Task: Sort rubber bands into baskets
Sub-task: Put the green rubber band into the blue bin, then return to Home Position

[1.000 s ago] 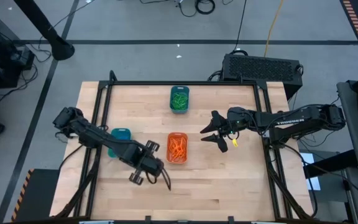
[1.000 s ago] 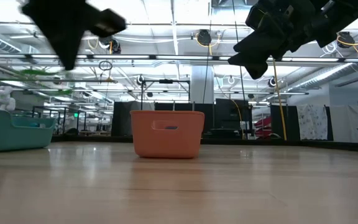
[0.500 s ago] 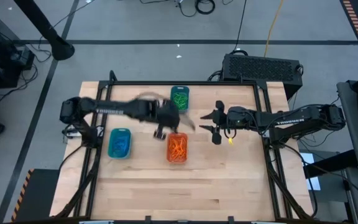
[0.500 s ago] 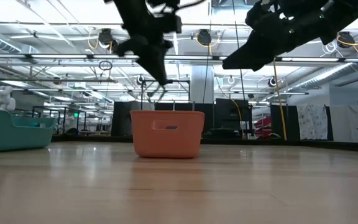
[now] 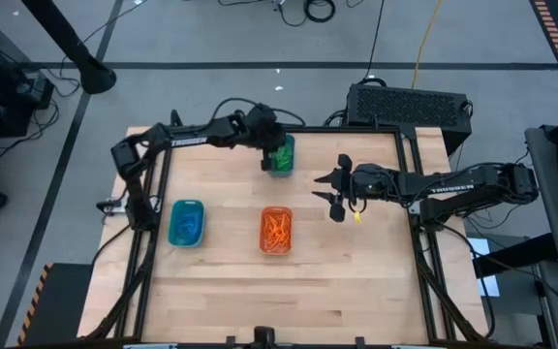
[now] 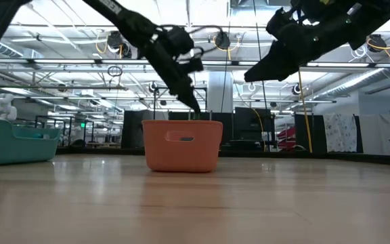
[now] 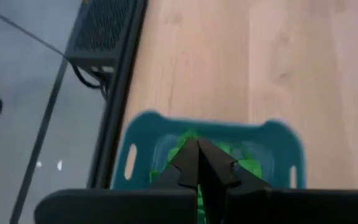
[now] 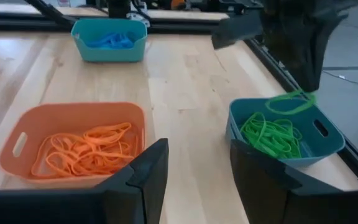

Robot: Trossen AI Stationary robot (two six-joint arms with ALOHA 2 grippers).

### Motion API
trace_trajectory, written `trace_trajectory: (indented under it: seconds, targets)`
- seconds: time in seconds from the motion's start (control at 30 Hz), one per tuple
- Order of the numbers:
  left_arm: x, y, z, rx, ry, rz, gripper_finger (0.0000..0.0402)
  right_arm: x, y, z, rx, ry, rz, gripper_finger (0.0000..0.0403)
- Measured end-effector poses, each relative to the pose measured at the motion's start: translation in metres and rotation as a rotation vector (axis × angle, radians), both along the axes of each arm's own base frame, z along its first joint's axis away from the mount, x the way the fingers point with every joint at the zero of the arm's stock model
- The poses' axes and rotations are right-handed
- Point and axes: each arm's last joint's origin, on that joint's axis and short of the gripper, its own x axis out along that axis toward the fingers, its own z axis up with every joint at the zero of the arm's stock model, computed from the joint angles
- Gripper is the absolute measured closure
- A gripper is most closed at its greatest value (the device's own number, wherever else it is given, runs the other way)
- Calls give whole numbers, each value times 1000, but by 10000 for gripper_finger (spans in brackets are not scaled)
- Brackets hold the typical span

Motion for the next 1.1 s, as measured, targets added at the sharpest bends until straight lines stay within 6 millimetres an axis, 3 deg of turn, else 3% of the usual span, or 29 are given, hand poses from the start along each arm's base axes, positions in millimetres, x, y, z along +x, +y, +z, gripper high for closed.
trace_trajectory:
  seconds: [0.27,0.67,1.1]
  targets:
    - [6,8,-28,-11,62,28,385,0,0,-1,-1,9,1,238]
    - [8,7,-31,-76,46,128,339,0,0,-1,0,11,0,238]
    - [7,9,-31,-30,65,186,280,0,0,-1,-1,11,1,238]
